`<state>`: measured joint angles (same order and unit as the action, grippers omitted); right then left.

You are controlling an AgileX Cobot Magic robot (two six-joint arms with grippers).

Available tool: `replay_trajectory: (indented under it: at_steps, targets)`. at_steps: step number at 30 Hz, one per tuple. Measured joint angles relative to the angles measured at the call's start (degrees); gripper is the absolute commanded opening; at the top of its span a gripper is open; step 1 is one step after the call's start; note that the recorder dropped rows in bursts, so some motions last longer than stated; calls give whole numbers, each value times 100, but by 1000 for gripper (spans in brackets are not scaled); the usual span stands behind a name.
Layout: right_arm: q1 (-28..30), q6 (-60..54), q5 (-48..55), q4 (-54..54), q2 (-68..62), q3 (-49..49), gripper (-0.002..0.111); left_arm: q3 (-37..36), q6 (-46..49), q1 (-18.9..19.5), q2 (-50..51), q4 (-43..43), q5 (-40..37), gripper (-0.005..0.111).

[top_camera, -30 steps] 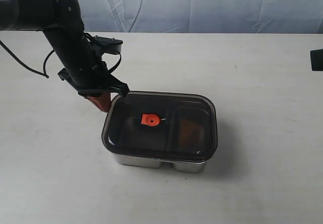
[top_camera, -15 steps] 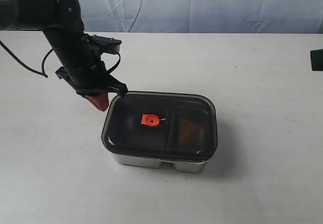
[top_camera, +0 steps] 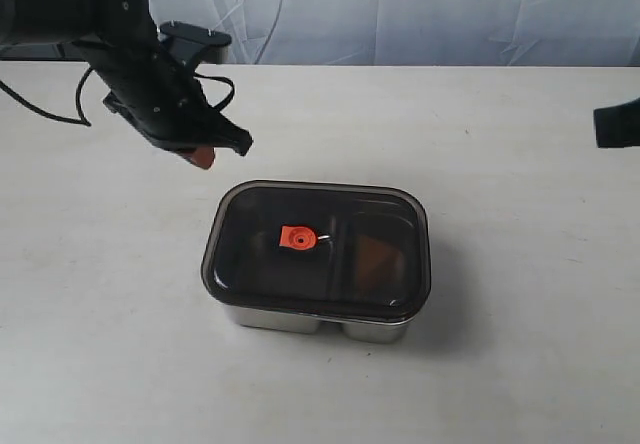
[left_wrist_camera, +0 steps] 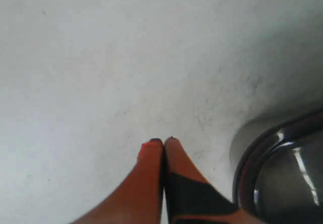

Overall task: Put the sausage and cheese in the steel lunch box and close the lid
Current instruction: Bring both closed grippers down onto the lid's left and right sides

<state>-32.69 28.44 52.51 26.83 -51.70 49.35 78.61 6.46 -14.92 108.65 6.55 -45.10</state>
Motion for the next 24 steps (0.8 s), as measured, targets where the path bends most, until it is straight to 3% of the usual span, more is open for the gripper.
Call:
replay_trajectory:
  at_steps: [4,11,20,24]
  targets:
    - [0,-435,-249,-327,-468,-77,-1,0,0,0,-370,-10,110,0]
    - [0,-909,-449,-763,-1480,92,-1,0,0,0,-619,300,-496,0]
    - [0,-2102,-234,-2307,-3363,1543,-1,-480,372,0,-1050,782,-431,0]
    - [0,-2464,147,-2799,-4161,2069,-1,-747,578,-176,-1075,873,-205,0]
